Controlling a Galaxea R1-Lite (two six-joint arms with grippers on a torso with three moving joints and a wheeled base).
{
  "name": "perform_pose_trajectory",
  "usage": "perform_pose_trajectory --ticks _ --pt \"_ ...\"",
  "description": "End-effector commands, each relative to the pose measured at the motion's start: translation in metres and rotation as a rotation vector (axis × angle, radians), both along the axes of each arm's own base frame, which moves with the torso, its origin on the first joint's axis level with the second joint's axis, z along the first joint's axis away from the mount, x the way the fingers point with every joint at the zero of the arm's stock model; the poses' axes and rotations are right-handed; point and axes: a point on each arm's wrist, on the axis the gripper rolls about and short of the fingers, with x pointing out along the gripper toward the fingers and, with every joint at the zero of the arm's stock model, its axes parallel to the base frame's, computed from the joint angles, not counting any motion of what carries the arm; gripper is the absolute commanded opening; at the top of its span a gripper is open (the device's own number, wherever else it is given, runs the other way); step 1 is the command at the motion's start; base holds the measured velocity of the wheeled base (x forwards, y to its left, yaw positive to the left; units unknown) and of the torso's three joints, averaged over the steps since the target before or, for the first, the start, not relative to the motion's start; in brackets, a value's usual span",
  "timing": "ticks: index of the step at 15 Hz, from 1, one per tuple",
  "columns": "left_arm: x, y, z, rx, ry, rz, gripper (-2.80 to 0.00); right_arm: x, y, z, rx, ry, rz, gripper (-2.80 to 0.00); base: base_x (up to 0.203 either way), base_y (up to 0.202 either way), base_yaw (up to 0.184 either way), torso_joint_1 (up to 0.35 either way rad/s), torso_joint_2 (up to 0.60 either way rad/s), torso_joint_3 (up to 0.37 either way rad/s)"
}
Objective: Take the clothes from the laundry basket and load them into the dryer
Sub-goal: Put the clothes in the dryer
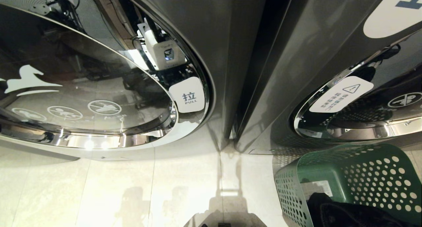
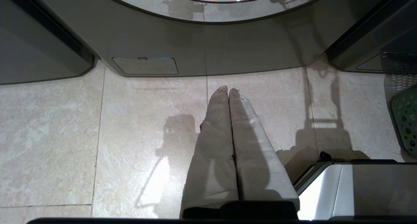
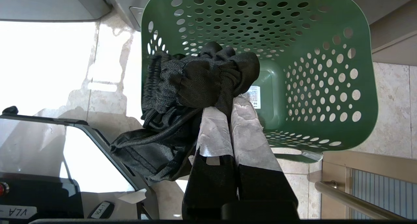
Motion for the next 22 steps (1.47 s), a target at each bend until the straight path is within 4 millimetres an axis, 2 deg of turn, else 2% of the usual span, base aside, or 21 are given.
perform_pose_trajectory --ticks 1,22 --pt "0.0000 0.0000 -0.0001 -0.001 0.000 0.000 -2.80 0.0003 -0.0001 -0.0014 0.002 0.014 -0.003 -2.80 0.000 0.000 0.000 0.000 0.00 0.000" --pt "0.0000 0.0000 0.0000 -0.001 -0.001 0.001 -2.80 0.0002 -0.0001 -0.0015 0.005 0.012 -0.004 -2.80 0.000 0.000 0.000 0.000 0.00 0.000"
